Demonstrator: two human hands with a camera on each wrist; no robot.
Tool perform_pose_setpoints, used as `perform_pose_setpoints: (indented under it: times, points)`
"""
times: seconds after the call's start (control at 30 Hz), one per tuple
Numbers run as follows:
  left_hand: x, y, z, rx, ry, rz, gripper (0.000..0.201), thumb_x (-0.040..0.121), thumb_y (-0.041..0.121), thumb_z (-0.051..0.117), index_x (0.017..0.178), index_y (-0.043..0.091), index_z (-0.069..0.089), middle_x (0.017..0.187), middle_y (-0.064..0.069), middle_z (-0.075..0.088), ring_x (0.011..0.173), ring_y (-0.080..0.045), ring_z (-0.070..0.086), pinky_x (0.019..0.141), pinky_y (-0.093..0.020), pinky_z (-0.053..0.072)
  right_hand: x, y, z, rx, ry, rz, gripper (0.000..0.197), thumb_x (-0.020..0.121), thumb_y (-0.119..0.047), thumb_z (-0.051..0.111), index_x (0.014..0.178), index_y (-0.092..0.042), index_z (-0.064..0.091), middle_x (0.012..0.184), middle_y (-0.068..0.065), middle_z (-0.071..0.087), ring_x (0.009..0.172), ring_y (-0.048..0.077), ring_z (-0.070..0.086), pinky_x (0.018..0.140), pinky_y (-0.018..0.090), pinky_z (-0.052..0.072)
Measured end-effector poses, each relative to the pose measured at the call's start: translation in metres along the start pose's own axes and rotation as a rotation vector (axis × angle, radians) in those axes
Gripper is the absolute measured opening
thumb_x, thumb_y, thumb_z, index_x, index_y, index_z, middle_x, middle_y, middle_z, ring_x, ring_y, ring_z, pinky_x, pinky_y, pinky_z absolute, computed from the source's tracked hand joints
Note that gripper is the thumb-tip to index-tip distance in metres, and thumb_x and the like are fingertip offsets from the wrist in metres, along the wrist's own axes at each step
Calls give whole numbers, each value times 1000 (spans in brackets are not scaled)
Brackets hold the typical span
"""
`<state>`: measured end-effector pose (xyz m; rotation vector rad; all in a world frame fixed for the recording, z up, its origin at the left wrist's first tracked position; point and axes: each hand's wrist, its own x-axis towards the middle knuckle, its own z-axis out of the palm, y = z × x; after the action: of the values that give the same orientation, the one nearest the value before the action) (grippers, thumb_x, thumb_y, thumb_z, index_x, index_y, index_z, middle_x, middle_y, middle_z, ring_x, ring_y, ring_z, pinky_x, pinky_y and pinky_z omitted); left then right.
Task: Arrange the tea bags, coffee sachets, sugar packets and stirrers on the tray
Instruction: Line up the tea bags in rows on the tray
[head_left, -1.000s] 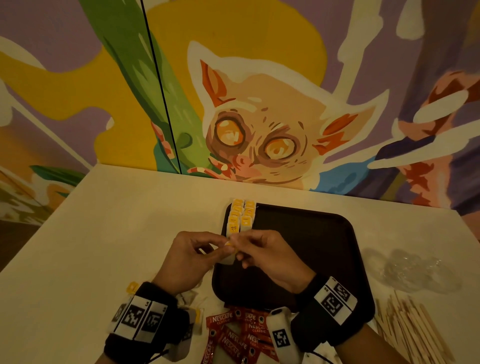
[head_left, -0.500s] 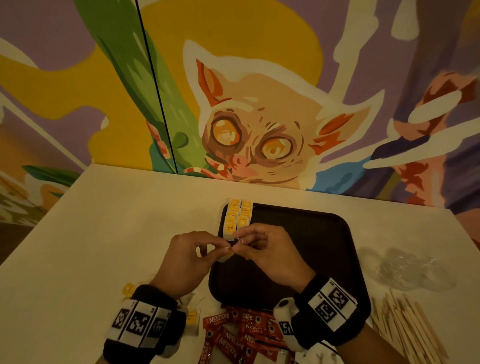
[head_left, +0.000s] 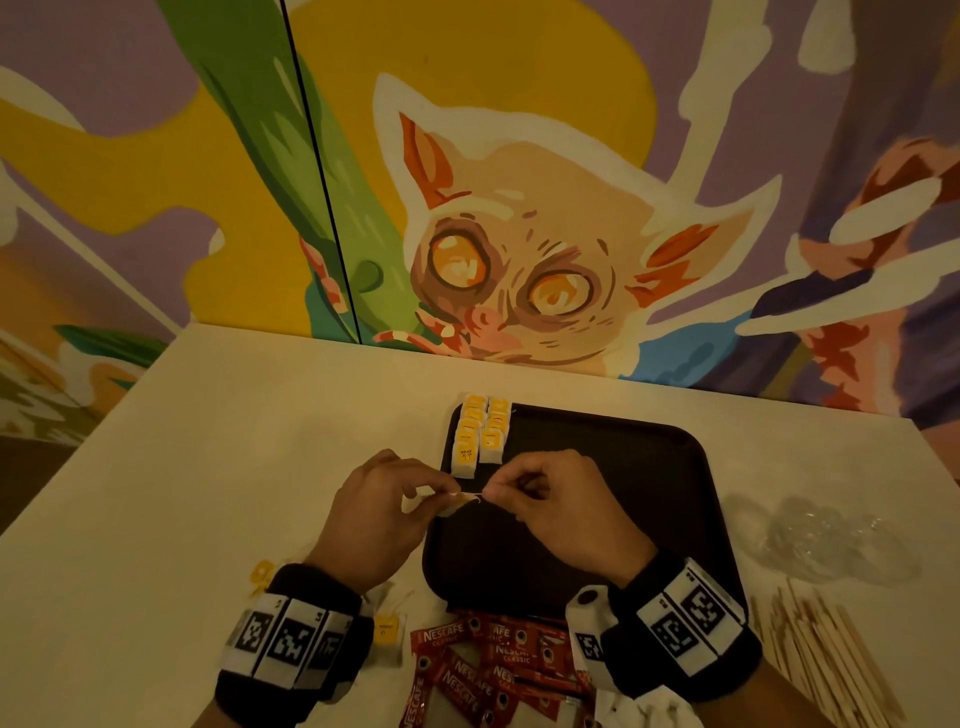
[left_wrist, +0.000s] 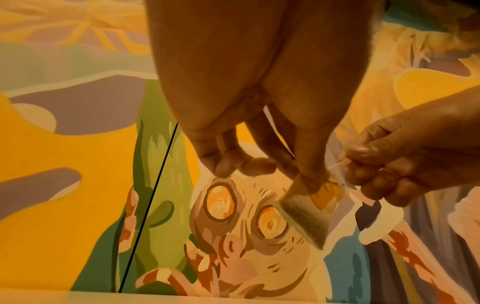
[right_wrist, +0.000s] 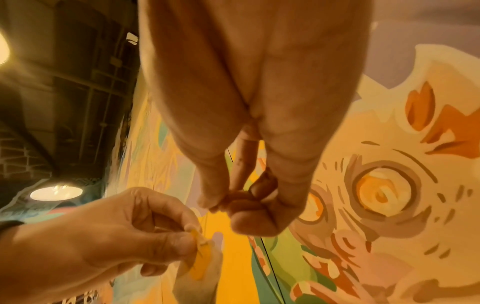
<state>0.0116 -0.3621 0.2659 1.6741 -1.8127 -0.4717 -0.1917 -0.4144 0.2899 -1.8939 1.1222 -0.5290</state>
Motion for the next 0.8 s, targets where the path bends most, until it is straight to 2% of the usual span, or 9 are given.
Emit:
perform_pose_setpoints:
  times: [0.13,0.23,0.33,0.4,0.47,0.53,0.6,0.7,0.8]
  points:
    - [-1,2,0,-19,-28,22,5,79,33,75,81,38,74,78,25,68,75,-5,53,63,-27,46,-2,-2,-3,1,30,-52,7,86,-33,70,90,-29,74,87,-11,70,85,4,64,79,24,54]
    - [-2,6,-1,-126,-106,60,11,78,29,77,80,40,74,79,25,67,82,-5,55,65,-12,38,0,-1,-7,95,47,-79,7,84,-33,71,90,-30,73,89,-9,71,87,6,66,82,28,56]
    - [-2,11,-2,-257,-124,71,19,75,21,80,80,39,76,80,21,67,85,-6,56,67,-7,37,7,1,-9,190,63,-58,6,85,-29,70,90,-29,73,91,-9,72,88,7,66,80,26,55]
    - [-1,14,-3,-348,-92,79,18,74,21,80,81,37,77,78,18,68,84,-10,57,67,-9,37,9,3,-7,257,58,-48,5,86,-26,69,89,-27,72,90,-10,72,87,6,66,75,21,52]
    - [0,17,-4,-404,-47,117,12,74,27,79,83,34,77,81,17,71,85,-13,56,66,-14,38,9,7,-3,299,49,-46,5,87,-24,67,89,-26,72,88,-12,72,87,5,66,75,18,51]
    - [2,17,-5,-438,9,150,9,76,36,77,84,33,77,86,16,72,87,-15,56,66,-21,40,9,10,2,341,39,-38,8,89,-20,66,88,-25,72,88,-11,72,86,6,67,78,20,52]
    - [3,16,-6,-464,70,152,10,76,39,75,84,33,76,87,15,71,85,-16,56,65,-27,42,10,14,9,391,26,-11,14,91,-13,64,86,-24,72,86,-8,71,81,8,65,72,22,51]
    - [5,17,-4,-480,157,116,7,75,35,76,81,34,75,86,16,71,77,-14,53,63,-24,42,10,19,17,428,16,19,21,94,-4,59,88,-20,73,83,-6,70,69,11,60,63,22,50]
    - [6,17,0,-478,222,57,4,74,33,74,79,34,75,84,16,70,72,-15,51,60,-23,42,10,20,22,451,28,28,14,96,-9,58,97,-13,72,83,2,69,63,14,58,64,25,51]
